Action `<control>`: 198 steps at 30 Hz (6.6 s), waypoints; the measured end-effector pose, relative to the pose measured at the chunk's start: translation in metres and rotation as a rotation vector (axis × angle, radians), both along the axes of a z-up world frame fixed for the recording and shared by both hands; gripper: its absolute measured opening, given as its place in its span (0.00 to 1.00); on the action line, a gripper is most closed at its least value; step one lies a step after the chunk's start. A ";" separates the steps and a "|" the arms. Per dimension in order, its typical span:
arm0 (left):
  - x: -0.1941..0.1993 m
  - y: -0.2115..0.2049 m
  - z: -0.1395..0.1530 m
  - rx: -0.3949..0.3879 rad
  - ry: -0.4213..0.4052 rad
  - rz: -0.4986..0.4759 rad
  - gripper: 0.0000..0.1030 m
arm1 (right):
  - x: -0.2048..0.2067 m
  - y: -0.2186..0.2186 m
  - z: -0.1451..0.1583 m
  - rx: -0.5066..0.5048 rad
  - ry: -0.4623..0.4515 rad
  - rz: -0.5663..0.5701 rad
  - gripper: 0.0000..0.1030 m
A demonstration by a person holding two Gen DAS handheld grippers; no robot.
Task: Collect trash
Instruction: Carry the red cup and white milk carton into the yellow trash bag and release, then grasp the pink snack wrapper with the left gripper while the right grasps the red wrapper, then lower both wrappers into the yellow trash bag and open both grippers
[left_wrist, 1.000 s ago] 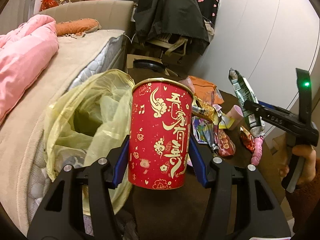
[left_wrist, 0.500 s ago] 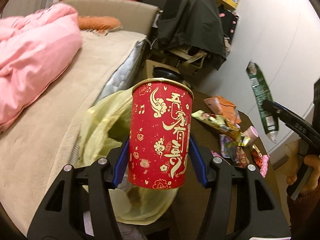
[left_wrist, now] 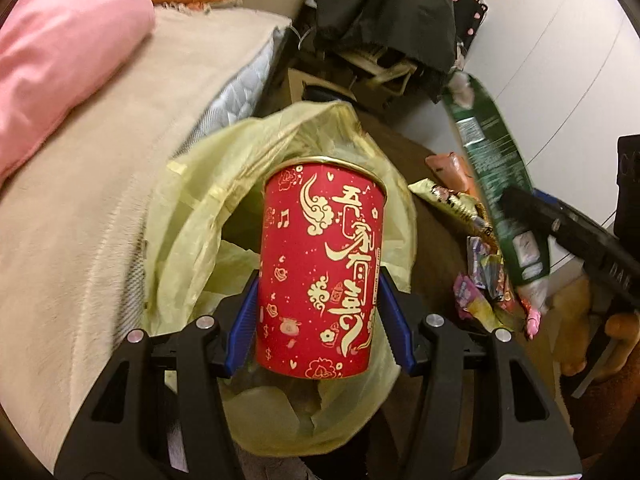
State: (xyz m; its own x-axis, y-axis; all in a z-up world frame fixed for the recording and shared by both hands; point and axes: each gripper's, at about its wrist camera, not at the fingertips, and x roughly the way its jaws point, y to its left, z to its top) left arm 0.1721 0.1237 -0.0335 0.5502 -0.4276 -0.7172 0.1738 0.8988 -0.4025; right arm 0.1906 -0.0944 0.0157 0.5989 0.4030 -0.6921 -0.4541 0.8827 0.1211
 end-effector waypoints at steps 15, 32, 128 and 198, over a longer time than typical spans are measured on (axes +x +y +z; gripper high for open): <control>0.056 0.015 -0.020 0.034 0.010 0.027 0.65 | 0.030 0.000 -0.004 0.034 -0.013 -0.055 0.46; 0.015 0.096 0.023 -0.008 -0.087 0.333 0.65 | 0.042 0.070 -0.047 0.061 0.061 -0.011 0.46; -0.039 -0.173 0.040 0.051 -0.110 -0.085 0.03 | -0.073 -0.227 -0.034 -0.129 -0.008 -0.329 0.25; 0.039 0.027 -0.039 0.063 -0.025 0.188 0.03 | 0.064 0.078 -0.094 -0.099 0.130 0.130 0.26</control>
State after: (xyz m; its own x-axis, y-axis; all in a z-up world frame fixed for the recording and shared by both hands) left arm 0.2113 0.1510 -0.0722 0.6341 -0.2700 -0.7246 0.0094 0.9397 -0.3418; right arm 0.2541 -0.0168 -0.0784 0.4489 0.3977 -0.8002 -0.5514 0.8280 0.1021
